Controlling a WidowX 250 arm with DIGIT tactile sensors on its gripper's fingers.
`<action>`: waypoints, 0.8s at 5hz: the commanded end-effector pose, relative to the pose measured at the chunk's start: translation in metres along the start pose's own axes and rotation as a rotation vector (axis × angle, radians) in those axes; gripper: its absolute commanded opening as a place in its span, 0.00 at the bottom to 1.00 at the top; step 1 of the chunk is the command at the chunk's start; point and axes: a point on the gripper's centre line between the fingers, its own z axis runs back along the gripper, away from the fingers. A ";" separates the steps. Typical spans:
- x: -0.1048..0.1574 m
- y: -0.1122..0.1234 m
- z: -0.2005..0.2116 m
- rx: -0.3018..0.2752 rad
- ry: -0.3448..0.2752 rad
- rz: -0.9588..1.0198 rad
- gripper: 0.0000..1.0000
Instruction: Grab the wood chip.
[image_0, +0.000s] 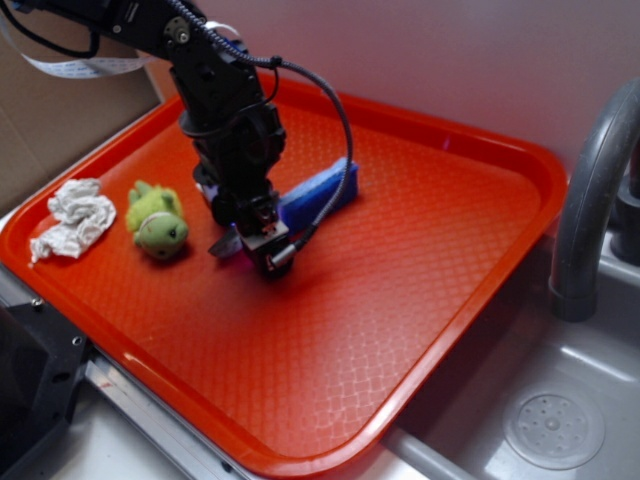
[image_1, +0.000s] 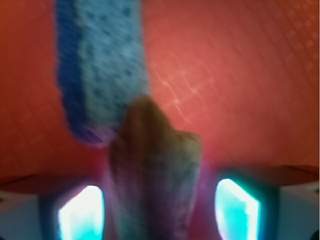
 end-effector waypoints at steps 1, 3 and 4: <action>-0.001 0.003 0.010 -0.006 -0.019 -0.004 0.00; -0.030 0.034 0.090 -0.116 0.001 0.112 0.00; -0.033 0.040 0.140 -0.076 -0.020 0.343 0.00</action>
